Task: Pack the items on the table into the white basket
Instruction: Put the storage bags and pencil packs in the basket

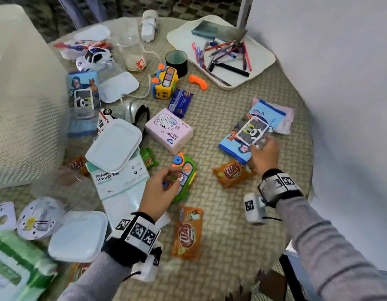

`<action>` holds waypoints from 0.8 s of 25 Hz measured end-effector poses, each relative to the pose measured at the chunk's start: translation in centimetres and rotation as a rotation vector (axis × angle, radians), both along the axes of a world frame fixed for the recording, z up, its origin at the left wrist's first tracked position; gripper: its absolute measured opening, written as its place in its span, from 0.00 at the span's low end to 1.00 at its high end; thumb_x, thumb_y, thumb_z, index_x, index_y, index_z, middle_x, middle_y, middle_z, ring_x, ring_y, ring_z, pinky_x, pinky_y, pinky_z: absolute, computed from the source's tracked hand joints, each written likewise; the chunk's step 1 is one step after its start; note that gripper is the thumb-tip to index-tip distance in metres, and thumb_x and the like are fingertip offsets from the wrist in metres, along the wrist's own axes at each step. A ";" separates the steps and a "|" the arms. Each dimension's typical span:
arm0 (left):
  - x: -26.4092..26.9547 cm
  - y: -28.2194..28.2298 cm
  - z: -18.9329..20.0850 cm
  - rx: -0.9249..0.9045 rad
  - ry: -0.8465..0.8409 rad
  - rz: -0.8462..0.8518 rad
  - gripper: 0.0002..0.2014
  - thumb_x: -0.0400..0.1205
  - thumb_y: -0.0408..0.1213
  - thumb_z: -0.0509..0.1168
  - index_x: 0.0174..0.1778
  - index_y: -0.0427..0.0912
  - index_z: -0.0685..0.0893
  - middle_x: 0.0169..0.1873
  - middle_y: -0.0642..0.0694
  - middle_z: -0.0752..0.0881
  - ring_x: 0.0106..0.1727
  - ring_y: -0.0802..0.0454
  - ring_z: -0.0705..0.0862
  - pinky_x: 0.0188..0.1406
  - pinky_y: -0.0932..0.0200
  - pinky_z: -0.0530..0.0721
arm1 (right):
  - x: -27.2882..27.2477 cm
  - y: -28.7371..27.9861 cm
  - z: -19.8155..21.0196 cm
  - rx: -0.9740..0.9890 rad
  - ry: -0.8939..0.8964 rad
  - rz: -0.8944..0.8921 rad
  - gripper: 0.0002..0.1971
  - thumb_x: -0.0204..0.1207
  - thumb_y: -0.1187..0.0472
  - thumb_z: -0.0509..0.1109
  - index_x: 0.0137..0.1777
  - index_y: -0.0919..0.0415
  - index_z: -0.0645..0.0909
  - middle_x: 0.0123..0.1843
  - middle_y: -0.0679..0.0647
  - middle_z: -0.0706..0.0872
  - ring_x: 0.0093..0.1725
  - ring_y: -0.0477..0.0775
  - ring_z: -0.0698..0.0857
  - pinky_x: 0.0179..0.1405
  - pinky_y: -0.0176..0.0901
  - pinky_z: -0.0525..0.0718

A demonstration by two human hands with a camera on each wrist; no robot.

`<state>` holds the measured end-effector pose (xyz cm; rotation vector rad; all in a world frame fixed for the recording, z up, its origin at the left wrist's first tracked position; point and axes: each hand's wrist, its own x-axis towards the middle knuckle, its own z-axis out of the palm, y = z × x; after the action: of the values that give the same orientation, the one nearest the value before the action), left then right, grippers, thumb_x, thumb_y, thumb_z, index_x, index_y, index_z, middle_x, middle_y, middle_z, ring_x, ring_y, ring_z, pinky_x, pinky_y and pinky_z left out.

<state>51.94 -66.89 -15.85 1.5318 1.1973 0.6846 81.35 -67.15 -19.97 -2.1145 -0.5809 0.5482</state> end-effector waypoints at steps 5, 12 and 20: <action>0.5 0.8 -0.4 -0.023 0.035 0.079 0.15 0.78 0.20 0.64 0.54 0.44 0.84 0.47 0.51 0.87 0.40 0.67 0.80 0.39 0.72 0.80 | 2.8 2.9 -1.7 0.029 0.098 -0.120 0.39 0.67 0.68 0.79 0.75 0.66 0.62 0.72 0.63 0.76 0.69 0.60 0.79 0.71 0.56 0.76; 0.4 1.3 -0.2 -0.020 0.061 0.139 0.17 0.78 0.20 0.63 0.52 0.47 0.84 0.45 0.46 0.87 0.37 0.64 0.78 0.36 0.74 0.77 | 3.1 4.2 -1.8 0.089 0.137 -0.102 0.36 0.67 0.71 0.79 0.72 0.68 0.65 0.71 0.62 0.78 0.68 0.57 0.80 0.66 0.41 0.77; -2.5 1.0 -0.9 0.145 0.191 0.354 0.14 0.78 0.26 0.68 0.55 0.46 0.83 0.48 0.54 0.84 0.47 0.65 0.81 0.43 0.67 0.77 | -0.1 4.9 3.3 0.419 0.161 0.117 0.24 0.76 0.74 0.68 0.71 0.67 0.68 0.63 0.55 0.81 0.58 0.47 0.82 0.51 0.24 0.80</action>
<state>49.46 -65.88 -16.78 1.5451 1.6174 0.8871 81.26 -62.21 -16.63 -1.6344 -0.6659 0.5977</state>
